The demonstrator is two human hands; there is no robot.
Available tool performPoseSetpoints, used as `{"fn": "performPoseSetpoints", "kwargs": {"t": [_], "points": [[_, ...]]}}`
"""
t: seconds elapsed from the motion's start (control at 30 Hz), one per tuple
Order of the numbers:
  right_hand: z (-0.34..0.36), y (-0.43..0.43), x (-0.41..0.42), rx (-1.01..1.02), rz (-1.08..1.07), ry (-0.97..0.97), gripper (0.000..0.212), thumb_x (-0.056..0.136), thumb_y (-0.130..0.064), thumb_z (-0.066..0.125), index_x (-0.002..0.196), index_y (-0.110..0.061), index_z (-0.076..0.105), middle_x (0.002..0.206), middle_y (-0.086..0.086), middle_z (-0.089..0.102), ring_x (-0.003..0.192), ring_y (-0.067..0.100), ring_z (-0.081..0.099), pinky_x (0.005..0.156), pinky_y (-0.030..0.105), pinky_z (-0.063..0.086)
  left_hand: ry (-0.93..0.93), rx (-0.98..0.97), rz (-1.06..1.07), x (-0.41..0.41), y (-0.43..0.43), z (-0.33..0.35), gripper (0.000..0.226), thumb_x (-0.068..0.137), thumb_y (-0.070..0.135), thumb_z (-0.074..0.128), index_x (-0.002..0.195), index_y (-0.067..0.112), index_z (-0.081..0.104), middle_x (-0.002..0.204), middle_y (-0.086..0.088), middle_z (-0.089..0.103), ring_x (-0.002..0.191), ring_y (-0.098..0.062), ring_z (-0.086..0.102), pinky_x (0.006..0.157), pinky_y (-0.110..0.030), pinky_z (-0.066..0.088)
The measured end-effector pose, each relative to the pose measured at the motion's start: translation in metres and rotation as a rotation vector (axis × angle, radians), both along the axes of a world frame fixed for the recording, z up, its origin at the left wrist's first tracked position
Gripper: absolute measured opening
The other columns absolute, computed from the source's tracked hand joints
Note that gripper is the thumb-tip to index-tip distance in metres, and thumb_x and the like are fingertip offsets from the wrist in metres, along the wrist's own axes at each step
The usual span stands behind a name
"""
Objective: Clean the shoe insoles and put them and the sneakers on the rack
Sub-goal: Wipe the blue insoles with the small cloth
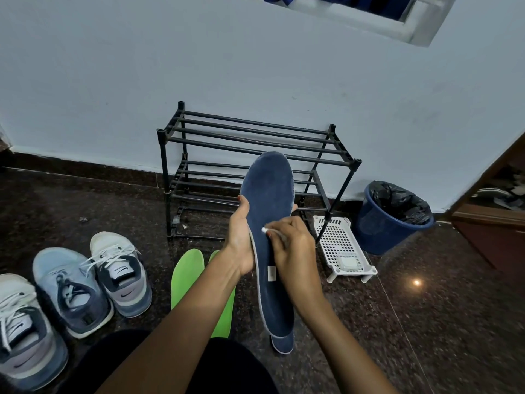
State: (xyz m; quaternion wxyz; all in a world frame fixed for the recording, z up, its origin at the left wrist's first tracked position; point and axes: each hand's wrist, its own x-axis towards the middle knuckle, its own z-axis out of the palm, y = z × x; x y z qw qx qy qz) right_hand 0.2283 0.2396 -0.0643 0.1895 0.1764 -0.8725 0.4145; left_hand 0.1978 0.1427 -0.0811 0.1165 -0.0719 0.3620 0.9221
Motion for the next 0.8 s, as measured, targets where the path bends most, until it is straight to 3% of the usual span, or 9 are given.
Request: {"fn": "performPoseSetpoints", "kwargs": {"t": [0.2, 0.33, 0.47, 0.53, 0.6, 0.7, 0.8], "points": [[-0.007, -0.006, 0.025, 0.005, 0.099, 0.008, 0.017, 0.082, -0.005, 0.054, 0.089, -0.004, 0.069, 0.084, -0.004, 0.053, 0.081, 0.014, 0.056, 0.078, 0.009, 0.039, -0.005, -0.019, 0.077, -0.002, -0.002, -0.001, 0.075, 0.094, 0.061, 0.02, 0.123, 0.003, 0.057, 0.115, -0.019, 0.066, 0.088, -0.026, 0.067, 0.067, -0.029, 0.056], [-0.004, -0.002, 0.016, 0.031, 0.07, 0.006, 0.013, 0.083, 0.0, 0.057, 0.087, -0.004, 0.069, 0.085, 0.001, 0.055, 0.082, 0.02, 0.057, 0.078, 0.021, 0.042, -0.003, -0.032, 0.05, -0.001, 0.0, 0.001, 0.077, 0.094, 0.063, 0.019, 0.128, 0.004, 0.054, 0.121, -0.019, 0.063, 0.095, -0.026, 0.066, 0.078, -0.031, 0.055], [0.001, -0.002, -0.005, 0.008, -0.022, 0.012, 0.014, 0.084, 0.004, 0.056, 0.089, 0.0, 0.068, 0.084, 0.0, 0.051, 0.081, 0.021, 0.055, 0.075, 0.016, 0.04, 0.011, 0.008, -0.008, 0.002, 0.002, 0.001, 0.086, 0.092, 0.066, 0.013, 0.132, -0.001, 0.05, 0.131, -0.02, 0.056, 0.12, -0.029, 0.054, 0.102, -0.036, 0.041], [-0.001, -0.005, -0.004, 0.012, -0.021, 0.008, 0.015, 0.085, 0.003, 0.055, 0.092, -0.002, 0.068, 0.086, 0.0, 0.051, 0.082, 0.02, 0.055, 0.075, 0.014, 0.04, 0.01, 0.023, 0.01, 0.001, 0.0, 0.001, 0.085, 0.092, 0.066, 0.012, 0.131, 0.0, 0.05, 0.129, -0.02, 0.057, 0.117, -0.028, 0.057, 0.097, -0.034, 0.045], [-0.007, -0.009, 0.008, 0.012, 0.003, 0.016, 0.016, 0.085, 0.001, 0.055, 0.093, -0.003, 0.068, 0.086, -0.002, 0.052, 0.083, 0.019, 0.055, 0.076, 0.011, 0.039, 0.018, 0.024, 0.055, 0.0, -0.002, 0.001, 0.081, 0.093, 0.064, 0.012, 0.127, 0.003, 0.054, 0.124, -0.02, 0.06, 0.096, -0.024, 0.066, 0.08, -0.03, 0.054], [-0.014, -0.01, 0.03, -0.019, 0.052, 0.008, 0.021, 0.083, -0.007, 0.051, 0.094, -0.006, 0.069, 0.086, -0.002, 0.054, 0.083, 0.018, 0.057, 0.077, 0.011, 0.039, 0.015, 0.105, 0.083, 0.0, -0.003, 0.004, 0.078, 0.094, 0.063, 0.015, 0.118, 0.004, 0.059, 0.125, -0.021, 0.059, 0.074, -0.021, 0.064, 0.06, -0.026, 0.052], [-0.013, -0.006, 0.025, -0.009, 0.028, 0.003, 0.018, 0.085, -0.004, 0.053, 0.093, -0.006, 0.069, 0.087, -0.001, 0.054, 0.084, 0.018, 0.056, 0.076, 0.011, 0.04, 0.01, 0.137, 0.07, 0.001, 0.001, 0.007, 0.081, 0.094, 0.064, 0.013, 0.113, 0.001, 0.06, 0.121, -0.021, 0.062, 0.08, -0.022, 0.061, 0.067, -0.029, 0.052]]}}
